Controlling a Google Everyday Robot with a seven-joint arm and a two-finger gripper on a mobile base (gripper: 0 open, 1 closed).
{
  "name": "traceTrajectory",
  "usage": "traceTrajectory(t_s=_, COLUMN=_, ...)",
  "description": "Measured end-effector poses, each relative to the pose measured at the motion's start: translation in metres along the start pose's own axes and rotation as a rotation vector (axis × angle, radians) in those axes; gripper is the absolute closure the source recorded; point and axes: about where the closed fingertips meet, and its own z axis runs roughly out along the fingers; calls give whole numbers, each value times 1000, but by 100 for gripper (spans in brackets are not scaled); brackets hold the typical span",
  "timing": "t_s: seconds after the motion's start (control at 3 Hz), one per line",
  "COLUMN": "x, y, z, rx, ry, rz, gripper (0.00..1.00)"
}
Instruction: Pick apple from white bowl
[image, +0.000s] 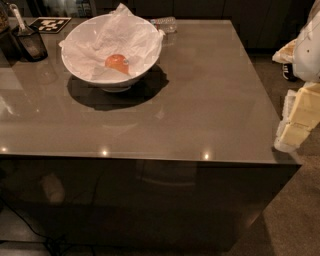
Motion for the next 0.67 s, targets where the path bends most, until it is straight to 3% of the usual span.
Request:
traceTrajectory(t_s=0.33, x=-33, y=-17, z=-1, rx=-21, ry=24, rz=-12, gripper=0)
traceTrajectory(t_s=0.67, x=-70, y=-20, z=-13, rx=-20, ry=5, rz=-60, gripper=0)
